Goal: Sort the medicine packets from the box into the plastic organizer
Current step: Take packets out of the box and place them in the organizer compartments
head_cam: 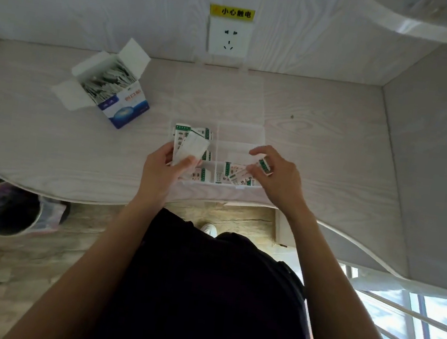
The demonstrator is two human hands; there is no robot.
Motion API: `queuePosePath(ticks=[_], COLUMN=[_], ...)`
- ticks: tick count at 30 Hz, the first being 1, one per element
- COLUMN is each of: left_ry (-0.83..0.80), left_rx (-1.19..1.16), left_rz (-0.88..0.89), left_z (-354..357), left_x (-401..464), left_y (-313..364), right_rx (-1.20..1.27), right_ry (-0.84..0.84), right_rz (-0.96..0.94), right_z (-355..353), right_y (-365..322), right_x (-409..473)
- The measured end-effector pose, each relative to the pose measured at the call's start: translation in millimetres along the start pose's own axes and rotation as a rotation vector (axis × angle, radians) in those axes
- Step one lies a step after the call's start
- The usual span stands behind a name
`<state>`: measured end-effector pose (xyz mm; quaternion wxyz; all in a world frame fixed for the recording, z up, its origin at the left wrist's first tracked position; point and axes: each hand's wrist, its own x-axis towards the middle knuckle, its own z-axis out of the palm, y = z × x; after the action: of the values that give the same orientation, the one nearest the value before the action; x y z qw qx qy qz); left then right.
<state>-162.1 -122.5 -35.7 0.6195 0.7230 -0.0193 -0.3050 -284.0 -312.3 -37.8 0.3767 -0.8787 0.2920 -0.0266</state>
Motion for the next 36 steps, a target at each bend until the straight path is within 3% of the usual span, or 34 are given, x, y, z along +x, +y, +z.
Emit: queuePosePath(ticks=[5,11,19,25,30,36], left_ry=[0.035,0.037,0.022,0.02,0.021,0.019], left_rx=[0.039,0.015,0.015,0.029,0.079,0.119], left_rz=[0.023,0.015,0.014,0.015,0.029,0.047], left_z=[-1.3,-0.2,2.2,2.0,0.5,-1.9], left_x=[-1.3,-4.7,-8.0,-9.4,-9.4,-11.1], left_y=[-2.7,-0.5,3.6,3.0,0.0,-3.6], right_rx=[-0.092,-0.187,-0.845,-1.001,-0.958,-0.949], right_ry=[0.0,0.009,-0.191,-0.263,-0.182,-0.344], right_rz=[-0.045,0.032,-0.368,-0.444,-0.605,-0.519], right_z=[13.7,25.1,23.4,20.2,25.2,20.4], right_y=[-2.6,-10.0,-10.4,-18.6,-24.0,-26.3], right_x=[3.3,4.8,8.6,14.7,17.5,20.6])
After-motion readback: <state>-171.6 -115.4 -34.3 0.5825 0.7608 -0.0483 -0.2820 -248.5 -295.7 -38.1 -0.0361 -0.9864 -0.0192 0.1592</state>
